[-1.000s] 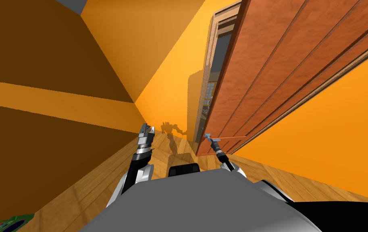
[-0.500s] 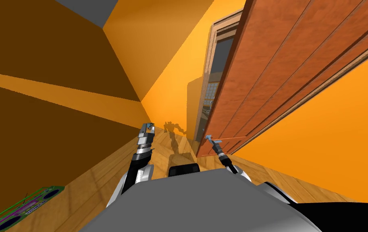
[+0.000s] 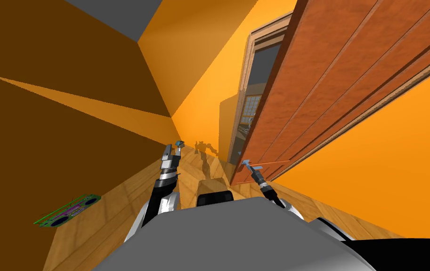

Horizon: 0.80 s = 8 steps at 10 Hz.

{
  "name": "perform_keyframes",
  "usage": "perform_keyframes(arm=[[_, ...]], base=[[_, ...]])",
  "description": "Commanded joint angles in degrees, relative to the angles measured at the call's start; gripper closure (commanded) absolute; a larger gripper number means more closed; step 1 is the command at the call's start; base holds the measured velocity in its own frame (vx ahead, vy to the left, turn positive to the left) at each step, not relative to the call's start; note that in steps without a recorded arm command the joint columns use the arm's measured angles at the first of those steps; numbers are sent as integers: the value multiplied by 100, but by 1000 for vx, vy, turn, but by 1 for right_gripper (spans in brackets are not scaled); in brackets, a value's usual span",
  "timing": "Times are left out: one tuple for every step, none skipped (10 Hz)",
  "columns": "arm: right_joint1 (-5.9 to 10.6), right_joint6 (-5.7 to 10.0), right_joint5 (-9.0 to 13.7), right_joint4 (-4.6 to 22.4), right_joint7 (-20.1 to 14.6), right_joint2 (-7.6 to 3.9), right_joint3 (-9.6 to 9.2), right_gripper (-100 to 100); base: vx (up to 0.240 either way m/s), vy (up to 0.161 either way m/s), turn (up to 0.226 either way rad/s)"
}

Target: Pull the door open

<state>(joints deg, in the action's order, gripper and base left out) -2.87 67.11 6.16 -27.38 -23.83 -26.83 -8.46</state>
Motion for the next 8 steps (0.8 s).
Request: perform_keyframes(arm=[[-141,99,7,-71,-80,-104,-23,100],[-173,-10,9,-224,-43,-78,-10,100],[-237,67,4,-197,-70,-101,-34,100],[-261,133,5,-162,-84,-116,-42,100],[-288,210,5,-122,-100,-134,-53,100],[-317,292,5,-79,-117,-152,-64,100],[-347,376,6,-35,-135,-172,-75,100],[-375,457,6,8,-152,-190,-86,100]], base=[[-190,-30,126],[-76,-10,14],[-124,-67,168],[-212,-118,183],[-217,-99,189],[-219,-103,201],[-221,-108,211],[-201,-74,193]])
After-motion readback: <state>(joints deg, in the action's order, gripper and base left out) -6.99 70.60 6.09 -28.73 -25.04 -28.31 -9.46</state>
